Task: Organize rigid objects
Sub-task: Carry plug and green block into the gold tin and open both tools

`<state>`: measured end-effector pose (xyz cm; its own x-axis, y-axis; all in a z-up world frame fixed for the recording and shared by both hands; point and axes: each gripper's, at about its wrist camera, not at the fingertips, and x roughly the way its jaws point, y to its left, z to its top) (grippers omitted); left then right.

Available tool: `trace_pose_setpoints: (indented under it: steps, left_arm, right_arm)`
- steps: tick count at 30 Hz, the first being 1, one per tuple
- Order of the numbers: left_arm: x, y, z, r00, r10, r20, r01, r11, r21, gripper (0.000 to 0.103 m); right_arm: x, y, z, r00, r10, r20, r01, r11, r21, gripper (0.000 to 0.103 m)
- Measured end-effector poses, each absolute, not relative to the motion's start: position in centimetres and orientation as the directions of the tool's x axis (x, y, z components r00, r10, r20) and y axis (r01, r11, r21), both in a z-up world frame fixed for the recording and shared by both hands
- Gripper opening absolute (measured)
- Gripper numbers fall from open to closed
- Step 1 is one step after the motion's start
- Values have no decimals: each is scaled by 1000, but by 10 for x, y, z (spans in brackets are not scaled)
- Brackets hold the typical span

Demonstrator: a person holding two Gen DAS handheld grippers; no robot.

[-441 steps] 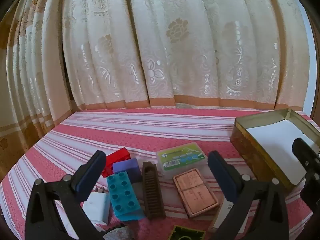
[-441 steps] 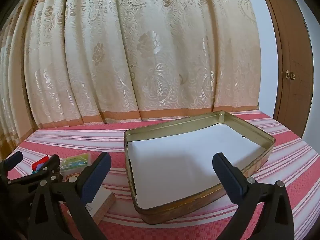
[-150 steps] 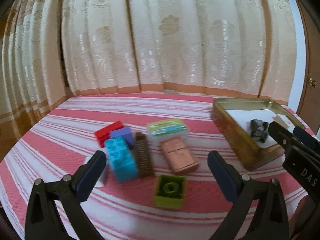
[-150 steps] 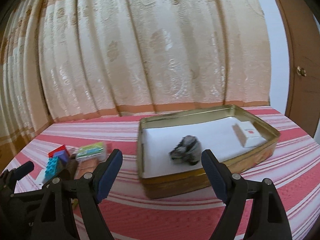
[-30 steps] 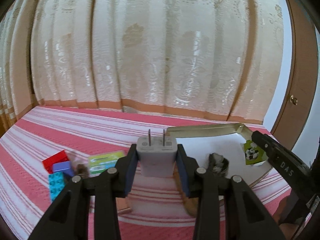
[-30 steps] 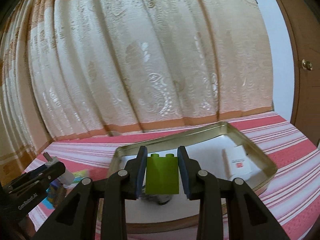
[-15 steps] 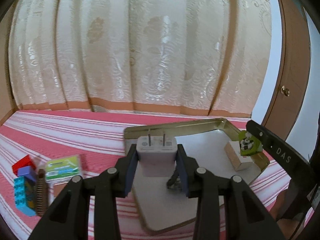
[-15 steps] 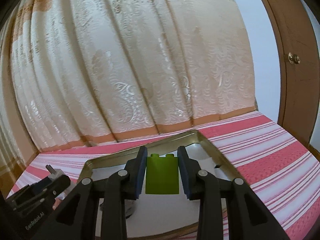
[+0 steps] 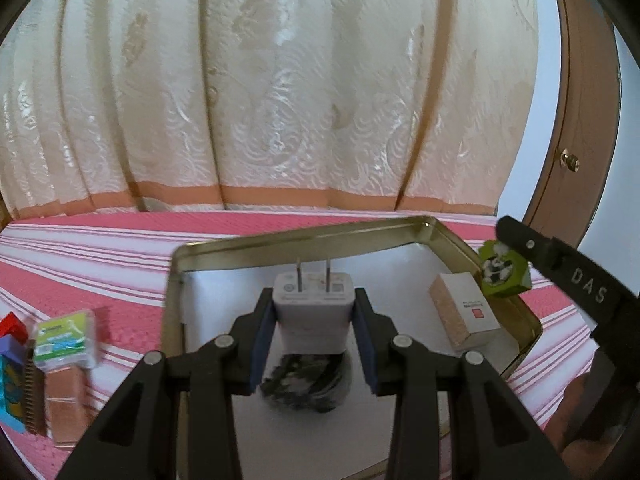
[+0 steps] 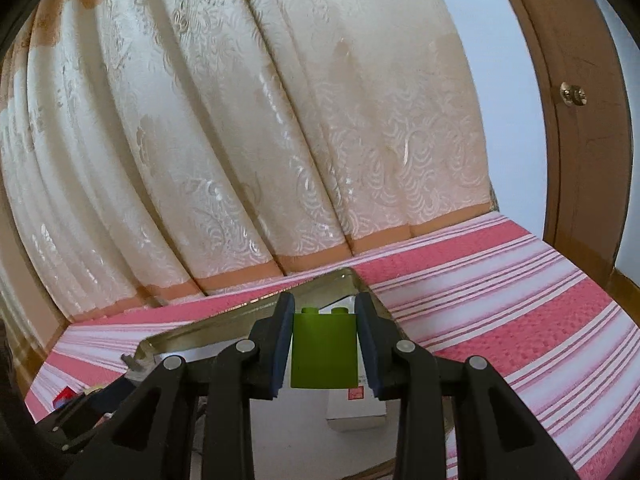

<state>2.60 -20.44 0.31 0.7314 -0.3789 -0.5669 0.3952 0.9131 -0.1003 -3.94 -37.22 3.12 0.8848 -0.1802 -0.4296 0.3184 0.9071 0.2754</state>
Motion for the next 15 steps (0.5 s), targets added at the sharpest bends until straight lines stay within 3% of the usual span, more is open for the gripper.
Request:
trace_pose_setpoints:
  steps: [15]
  left_arm:
    - [26,-227,-6,772,-328,-544,402,915,19,37]
  right_arm:
    - [-13,-359,8,842,-118,-527,284,926,247,34]
